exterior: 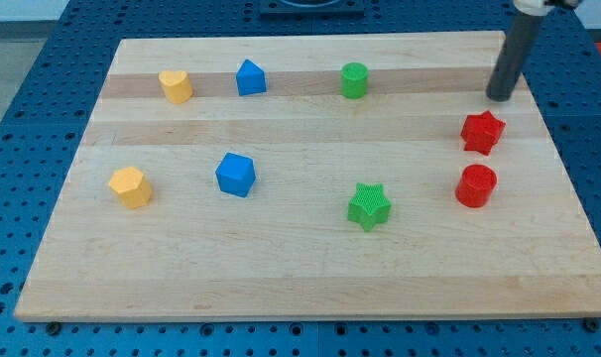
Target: Push the red star towards red circle
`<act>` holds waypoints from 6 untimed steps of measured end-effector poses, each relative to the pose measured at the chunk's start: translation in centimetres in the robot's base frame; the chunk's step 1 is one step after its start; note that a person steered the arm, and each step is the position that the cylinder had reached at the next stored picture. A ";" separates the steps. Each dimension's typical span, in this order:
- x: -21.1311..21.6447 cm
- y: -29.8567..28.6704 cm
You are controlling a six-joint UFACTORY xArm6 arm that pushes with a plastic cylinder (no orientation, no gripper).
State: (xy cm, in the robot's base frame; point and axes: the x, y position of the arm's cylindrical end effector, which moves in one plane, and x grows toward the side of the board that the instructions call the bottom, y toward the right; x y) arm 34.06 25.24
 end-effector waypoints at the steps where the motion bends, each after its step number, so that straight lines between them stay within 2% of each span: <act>1: 1.7 0.0; 2: 4.8 0.0; 4: 7.1 -1.8; 6: 6.9 -1.6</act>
